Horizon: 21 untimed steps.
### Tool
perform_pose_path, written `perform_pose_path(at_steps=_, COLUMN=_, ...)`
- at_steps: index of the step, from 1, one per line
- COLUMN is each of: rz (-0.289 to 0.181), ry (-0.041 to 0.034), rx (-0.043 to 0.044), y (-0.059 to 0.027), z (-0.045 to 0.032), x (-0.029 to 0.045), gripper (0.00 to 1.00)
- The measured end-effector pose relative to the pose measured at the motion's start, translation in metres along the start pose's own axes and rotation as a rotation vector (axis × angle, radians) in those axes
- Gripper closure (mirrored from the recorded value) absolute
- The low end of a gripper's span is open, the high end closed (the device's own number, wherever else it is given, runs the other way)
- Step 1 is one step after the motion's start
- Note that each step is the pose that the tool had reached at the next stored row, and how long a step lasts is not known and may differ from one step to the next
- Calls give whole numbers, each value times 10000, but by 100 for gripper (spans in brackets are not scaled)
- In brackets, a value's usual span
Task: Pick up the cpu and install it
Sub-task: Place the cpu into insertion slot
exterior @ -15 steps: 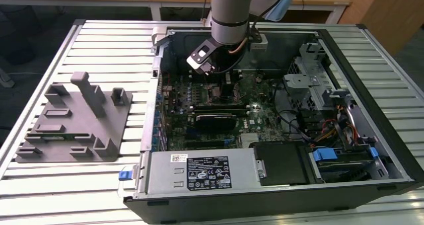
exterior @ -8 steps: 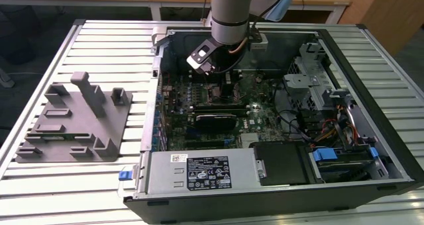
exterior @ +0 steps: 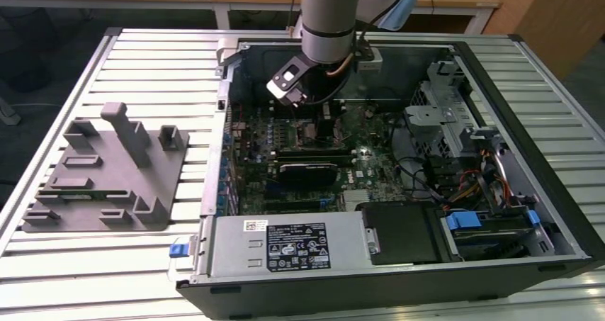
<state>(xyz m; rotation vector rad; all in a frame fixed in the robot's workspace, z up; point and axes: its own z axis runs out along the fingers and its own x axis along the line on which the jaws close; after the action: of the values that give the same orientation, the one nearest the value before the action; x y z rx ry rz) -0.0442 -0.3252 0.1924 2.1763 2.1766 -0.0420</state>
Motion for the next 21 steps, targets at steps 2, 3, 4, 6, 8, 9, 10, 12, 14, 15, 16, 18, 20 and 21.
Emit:
perform_pose_path(at_steps=2, rz=-19, ry=17, rx=-1, y=0, z=2, x=0, gripper=45)
perform_pose_path(at_steps=3, rz=-42, ry=32, rx=-4, y=0, z=3, x=0, gripper=45)
perform_pose_path(at_steps=4, rz=-58, ry=37, rx=-6, y=-2, z=3, x=0, gripper=45)
perform_pose_path(at_steps=6, rz=-65, ry=40, rx=-7, y=-19, z=3, x=0, gripper=45)
perform_pose_path(at_steps=8, rz=-63, ry=38, rx=-4, y=-46, z=2, x=-1, gripper=45)
perform_pose_path(at_steps=9, rz=-62, ry=38, rx=-4, y=-52, z=2, x=0, gripper=45)
perform_pose_path(at_steps=10, rz=-63, ry=38, rx=-5, y=-52, z=2, x=0, gripper=45)
perform_pose_path(at_steps=12, rz=-64, ry=39, rx=-6, y=-52, z=2, x=-1, gripper=45)
perform_pose_path(at_steps=14, rz=-67, ry=39, rx=-5, y=-52, z=2, x=-1, gripper=45)
perform_pose_path(at_steps=15, rz=-68, ry=38, rx=-5, y=-51, z=2, x=-1, gripper=45)
perform_pose_path(at_steps=16, rz=-68, ry=38, rx=-5, y=-49, z=2, x=-1, gripper=45)
perform_pose_path(at_steps=18, rz=-67, ry=38, rx=-5, y=-45, z=2, x=-1, gripper=45)
perform_pose_path(at_steps=20, rz=-67, ry=38, rx=-5, y=-42, z=2, x=-1, gripper=45)
perform_pose_path(at_steps=21, rz=-67, ry=38, rx=-6, y=-40, z=3, x=-1, gripper=45)
